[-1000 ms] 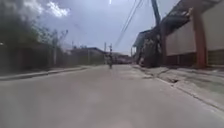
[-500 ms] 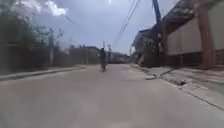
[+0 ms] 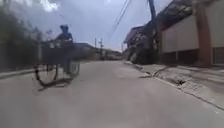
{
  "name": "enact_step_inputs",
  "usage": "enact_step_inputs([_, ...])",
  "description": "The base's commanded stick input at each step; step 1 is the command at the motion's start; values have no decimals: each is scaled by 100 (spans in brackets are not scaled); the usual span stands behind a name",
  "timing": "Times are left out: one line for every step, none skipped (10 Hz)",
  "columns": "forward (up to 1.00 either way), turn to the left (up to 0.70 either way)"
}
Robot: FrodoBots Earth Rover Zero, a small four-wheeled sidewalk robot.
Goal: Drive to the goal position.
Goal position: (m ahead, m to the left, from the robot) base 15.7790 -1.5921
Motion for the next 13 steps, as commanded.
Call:
enact_step_inputs([70,0])
enact_step_inputs([70,0])
enact_step_inputs([70,0])
enact_step_inputs([70,0])
enact_step_inputs([70,0])
enact_step_inputs([70,-2])
enact_step_inputs([70,-8])
enact_step_inputs([70,-15])
enact_step_inputs([70,-21])
enact_step_inputs([70,-27])
enact_step_inputs([70,-33])
enact_step_inputs([70,-35])
enact_step_inputs([70,-35])
